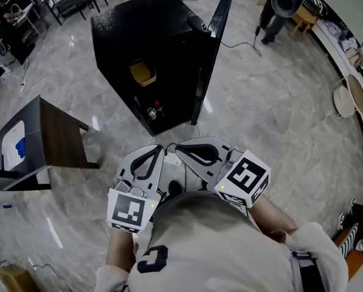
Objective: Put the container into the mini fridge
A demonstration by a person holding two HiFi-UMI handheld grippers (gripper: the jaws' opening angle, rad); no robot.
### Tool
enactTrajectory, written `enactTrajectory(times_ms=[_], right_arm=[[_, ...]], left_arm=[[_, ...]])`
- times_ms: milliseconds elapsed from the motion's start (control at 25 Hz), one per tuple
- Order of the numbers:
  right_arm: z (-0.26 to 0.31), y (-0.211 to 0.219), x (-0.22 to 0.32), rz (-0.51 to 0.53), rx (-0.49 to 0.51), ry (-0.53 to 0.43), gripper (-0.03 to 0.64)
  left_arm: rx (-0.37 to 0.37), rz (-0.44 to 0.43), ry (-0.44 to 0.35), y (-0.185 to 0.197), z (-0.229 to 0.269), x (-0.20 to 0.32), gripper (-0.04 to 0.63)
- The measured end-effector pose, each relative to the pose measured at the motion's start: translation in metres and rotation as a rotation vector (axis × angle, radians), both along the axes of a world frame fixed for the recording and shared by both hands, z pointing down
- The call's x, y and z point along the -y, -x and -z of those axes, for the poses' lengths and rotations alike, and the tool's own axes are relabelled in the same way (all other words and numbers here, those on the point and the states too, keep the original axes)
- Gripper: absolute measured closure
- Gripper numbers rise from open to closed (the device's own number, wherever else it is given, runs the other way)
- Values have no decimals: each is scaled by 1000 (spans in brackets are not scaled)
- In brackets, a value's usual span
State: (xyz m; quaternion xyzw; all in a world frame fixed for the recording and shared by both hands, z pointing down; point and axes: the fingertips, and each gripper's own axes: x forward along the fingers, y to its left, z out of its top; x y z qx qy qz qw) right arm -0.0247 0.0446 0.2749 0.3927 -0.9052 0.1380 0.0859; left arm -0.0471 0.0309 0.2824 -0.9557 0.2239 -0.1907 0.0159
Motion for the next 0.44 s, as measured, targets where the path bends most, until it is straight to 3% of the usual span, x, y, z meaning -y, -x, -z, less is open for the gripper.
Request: enactTrajectory(times_ms=[200, 440], right_arm=[[2, -19, -10, -22, 5, -16, 587], [4, -42, -10, -43, -1, -32, 587]], left_arm=[[2, -32, -16, -20, 5, -9, 546], [-2, -7, -46, -29, 11, 2, 546]])
